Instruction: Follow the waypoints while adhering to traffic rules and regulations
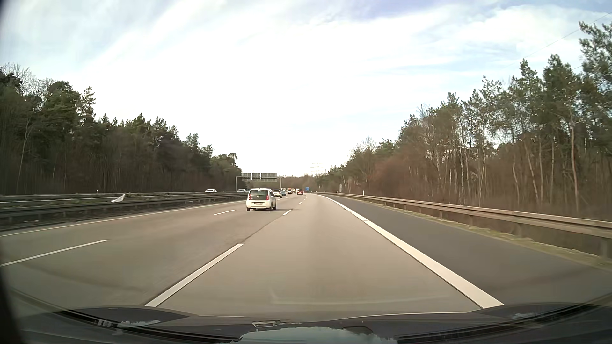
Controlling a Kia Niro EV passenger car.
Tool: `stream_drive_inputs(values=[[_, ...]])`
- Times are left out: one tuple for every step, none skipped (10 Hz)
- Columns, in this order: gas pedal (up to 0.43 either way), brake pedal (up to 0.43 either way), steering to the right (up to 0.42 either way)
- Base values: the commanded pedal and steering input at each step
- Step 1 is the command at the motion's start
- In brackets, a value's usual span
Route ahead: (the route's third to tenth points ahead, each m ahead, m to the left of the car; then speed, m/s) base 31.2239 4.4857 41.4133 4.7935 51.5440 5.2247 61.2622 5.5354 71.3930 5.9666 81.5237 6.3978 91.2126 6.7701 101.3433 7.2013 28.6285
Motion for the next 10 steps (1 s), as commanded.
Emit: stream_drive_inputs(values=[[0.220,0.000,-0.004],[0.220,0.000,-0.004],[0.220,0.000,-0.004],[0.220,0.000,-0.004],[0.220,0.000,-0.004],[0.220,0.000,-0.004],[0.220,0.000,-0.004],[0.220,0.000,-0.004],[0.220,0.000,-0.004],[0.220,0.000,-0.004]])
